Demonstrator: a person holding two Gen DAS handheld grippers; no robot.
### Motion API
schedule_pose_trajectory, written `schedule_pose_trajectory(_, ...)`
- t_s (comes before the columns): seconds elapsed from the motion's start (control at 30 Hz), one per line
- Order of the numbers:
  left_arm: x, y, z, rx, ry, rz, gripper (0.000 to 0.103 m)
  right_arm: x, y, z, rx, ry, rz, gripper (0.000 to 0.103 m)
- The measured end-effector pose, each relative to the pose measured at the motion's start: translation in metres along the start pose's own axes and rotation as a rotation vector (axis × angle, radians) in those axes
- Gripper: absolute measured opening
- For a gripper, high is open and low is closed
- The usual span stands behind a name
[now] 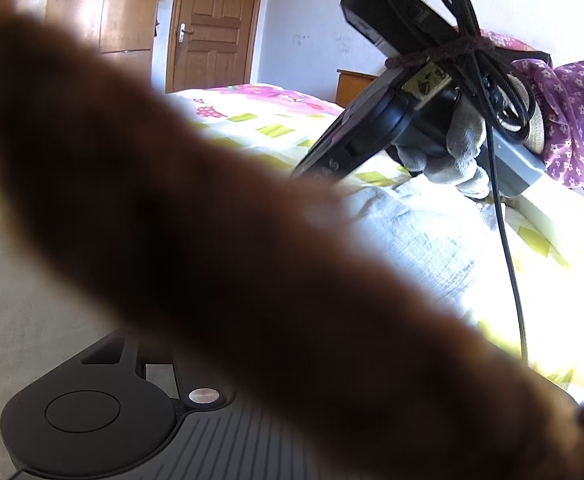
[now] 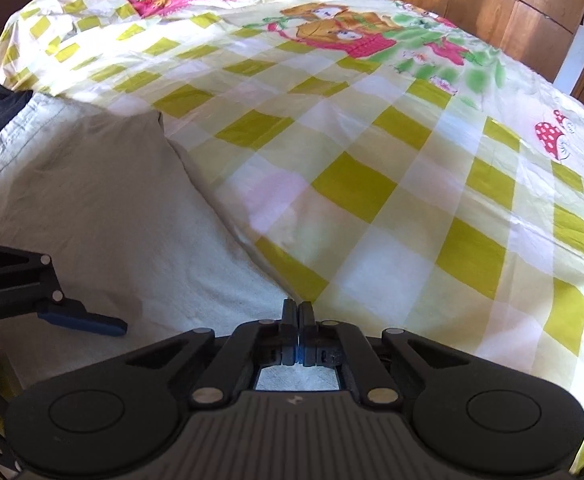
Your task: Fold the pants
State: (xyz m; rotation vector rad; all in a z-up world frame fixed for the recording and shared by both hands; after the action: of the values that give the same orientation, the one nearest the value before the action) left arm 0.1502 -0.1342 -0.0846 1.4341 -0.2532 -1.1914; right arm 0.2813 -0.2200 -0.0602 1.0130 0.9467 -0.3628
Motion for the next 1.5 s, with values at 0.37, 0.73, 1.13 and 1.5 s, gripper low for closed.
schedule_pose_trajectory(0.37,0.009,-0.01,0.001,0.024,0.008,-0.053,0.059,0.006,-0.01,0.018,0.105,-0.098,0.019,0.018)
schedule_pose_trajectory(0.73,0.013,-0.004,0.026,0.106,0.018,-0.067,0.06,-0.114,-0.142,0.075,0.591,-0.227,0.033,0.026)
schedule_pose_trajectory(1.13,0.034,0.004,0.04,0.15,0.049,-0.162,0.063,-0.127,-0.232,0.106,1.059,-0.136,0.084,0.049)
schedule_pose_trajectory(1.5,0.041,0.004,0.054,0.194,0.064,-0.202,0.063,-0.11,-0.248,0.131,1.331,-0.123,0.203,0.05)
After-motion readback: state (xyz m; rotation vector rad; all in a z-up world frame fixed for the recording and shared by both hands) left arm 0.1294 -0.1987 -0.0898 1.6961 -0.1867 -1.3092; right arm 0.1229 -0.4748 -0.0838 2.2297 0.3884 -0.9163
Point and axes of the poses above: each gripper's, at about its wrist camera, not at the fingertips, and x roughly the way its jaws point, z to its right, y to its top, the point moved 9 cm from there along x, roughly the way its jaws point, and after that the axes turned 10 degrees about -y, right-handed, at the moved point
